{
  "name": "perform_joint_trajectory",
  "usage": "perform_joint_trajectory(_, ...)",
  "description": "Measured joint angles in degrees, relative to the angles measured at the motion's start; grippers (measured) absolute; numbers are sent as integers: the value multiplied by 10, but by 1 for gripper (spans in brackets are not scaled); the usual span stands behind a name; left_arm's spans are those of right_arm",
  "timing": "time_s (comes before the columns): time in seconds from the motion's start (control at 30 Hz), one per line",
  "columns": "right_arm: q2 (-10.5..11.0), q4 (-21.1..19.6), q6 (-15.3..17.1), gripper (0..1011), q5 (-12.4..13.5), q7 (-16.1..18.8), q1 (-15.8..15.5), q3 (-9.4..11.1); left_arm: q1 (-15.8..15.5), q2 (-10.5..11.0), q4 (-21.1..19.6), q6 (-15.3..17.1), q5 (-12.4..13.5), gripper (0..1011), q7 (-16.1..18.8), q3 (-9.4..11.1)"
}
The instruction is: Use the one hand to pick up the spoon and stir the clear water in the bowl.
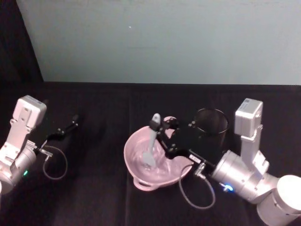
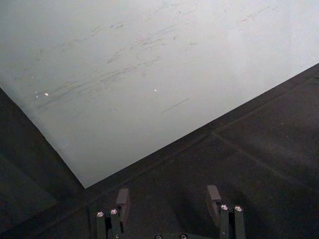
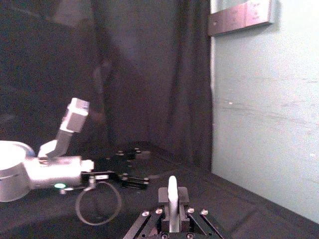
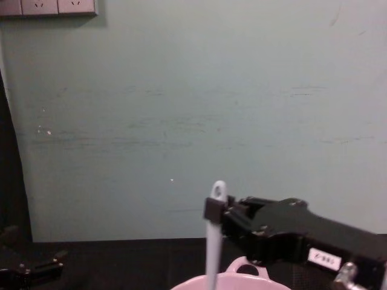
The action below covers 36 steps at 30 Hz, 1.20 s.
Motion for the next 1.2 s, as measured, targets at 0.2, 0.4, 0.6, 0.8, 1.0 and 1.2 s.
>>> perform_joint_trajectory(0.2,-7,0,0,110,3,3,-1,-12,0,0,0,0,0,1005,0,0)
perform_joint_trajectory(0.4,-12,-4,-4,110,8,1,1,-13,0,0,0,0,0,1005,0,0)
perform_joint_trajectory(0.6,-12,-17,-9,109,13,-5,1,-5,0,0,0,0,0,1005,0,0)
perform_joint_trajectory(0.8,-2,-45,-10,110,22,-13,-1,12,0,0,0,0,0,1005,0,0)
perform_joint_trajectory(1.0,13,-73,7,110,43,-25,-7,39,0,0,0,0,0,1005,0,0)
perform_joint_trajectory(1.2,27,-85,14,110,57,-38,-16,68,0,0,0,0,0,1005,0,0)
